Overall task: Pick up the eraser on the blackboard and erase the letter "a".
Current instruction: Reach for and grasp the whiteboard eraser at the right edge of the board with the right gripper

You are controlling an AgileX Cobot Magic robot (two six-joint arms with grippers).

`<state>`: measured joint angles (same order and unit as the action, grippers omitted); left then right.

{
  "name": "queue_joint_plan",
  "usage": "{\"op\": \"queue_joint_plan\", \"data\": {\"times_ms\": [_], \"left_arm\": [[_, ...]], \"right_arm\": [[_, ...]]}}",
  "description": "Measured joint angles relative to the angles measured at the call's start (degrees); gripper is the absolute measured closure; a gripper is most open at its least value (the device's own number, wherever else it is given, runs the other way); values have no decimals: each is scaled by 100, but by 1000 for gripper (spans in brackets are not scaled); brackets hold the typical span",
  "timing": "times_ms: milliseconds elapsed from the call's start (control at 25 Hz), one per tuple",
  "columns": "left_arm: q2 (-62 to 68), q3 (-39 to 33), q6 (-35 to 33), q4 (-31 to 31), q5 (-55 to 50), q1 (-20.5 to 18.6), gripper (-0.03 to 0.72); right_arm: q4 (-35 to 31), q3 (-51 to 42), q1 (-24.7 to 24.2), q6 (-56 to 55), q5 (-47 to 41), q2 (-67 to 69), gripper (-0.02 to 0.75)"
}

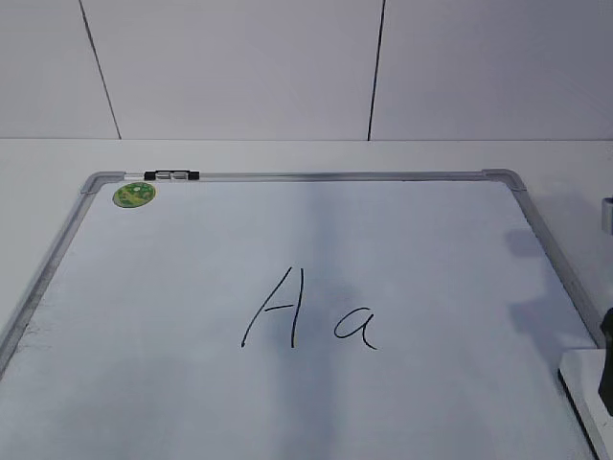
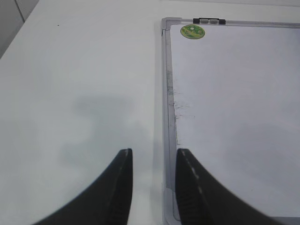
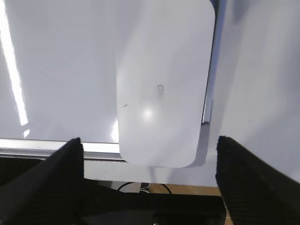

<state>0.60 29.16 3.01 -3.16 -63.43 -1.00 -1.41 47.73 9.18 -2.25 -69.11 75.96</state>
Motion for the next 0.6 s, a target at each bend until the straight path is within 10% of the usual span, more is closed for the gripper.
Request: {"op": "queue_joint_plan", "data": {"times_ms": [600], "left_arm": [[0, 0, 0, 0, 0, 0, 454]], "right_arm": [[-4, -265, 0, -14, 523, 257, 64]]}}
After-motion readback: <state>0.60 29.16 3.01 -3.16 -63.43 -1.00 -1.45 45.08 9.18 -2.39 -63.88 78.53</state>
